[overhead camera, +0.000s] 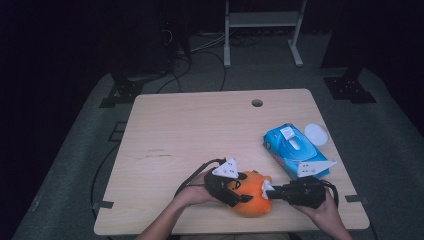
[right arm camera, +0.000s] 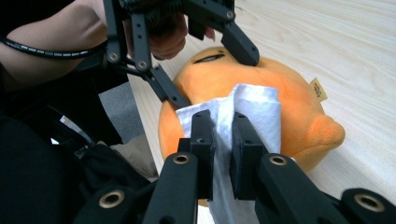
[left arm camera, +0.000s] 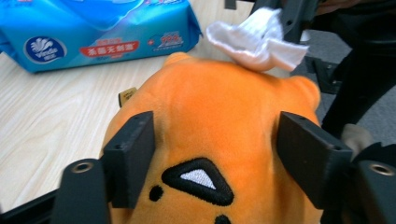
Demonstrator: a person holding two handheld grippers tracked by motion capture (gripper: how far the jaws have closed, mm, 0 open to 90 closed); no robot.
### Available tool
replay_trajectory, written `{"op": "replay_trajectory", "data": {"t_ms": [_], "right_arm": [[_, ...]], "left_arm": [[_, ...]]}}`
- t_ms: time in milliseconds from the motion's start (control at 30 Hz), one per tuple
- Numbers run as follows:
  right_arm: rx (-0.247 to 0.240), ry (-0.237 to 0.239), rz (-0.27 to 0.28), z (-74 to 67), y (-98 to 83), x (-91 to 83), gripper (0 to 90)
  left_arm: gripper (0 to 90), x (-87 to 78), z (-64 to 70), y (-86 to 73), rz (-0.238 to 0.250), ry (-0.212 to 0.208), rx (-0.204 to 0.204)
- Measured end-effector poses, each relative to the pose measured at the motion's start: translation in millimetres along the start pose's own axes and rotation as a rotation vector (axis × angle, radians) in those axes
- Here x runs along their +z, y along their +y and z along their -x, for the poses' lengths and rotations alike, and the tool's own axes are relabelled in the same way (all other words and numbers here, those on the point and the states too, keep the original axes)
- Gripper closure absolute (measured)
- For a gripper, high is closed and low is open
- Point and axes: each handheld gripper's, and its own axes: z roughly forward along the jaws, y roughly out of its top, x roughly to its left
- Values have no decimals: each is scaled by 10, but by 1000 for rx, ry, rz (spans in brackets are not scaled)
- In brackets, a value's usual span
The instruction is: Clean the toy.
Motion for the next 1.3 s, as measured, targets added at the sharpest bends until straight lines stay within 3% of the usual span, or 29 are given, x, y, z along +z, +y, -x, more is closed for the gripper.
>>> {"op": "replay_trajectory", "data": {"t_ms": [67,400,467,633,800,1033,1167,1300], "right_arm": [[1,-3,5,5,10,7,805],[12,-10,11,30,-4,9,801],[11,-11,11,27,-4,15,799],[11,-10,12,26,-7,12,797],[18,-7,25,31,-6,2,795],[25,-13,83,35,28,-92,796],[24,-24,116,48,41,-184,796],[35,-36,123,77,30,-237,796]], "left_arm": [[324,6,2,-2,-2,16,-3],[347,12,-20,-23,15,18,-4],[381,7,-15,-16,12,19,18],[540,-21,25,-40,27,31,26],[609,-55,57,-39,49,36,33],[660,-124,60,44,81,84,62],[660,-221,-21,64,99,120,47],[659,-337,-143,84,111,185,39]]}}
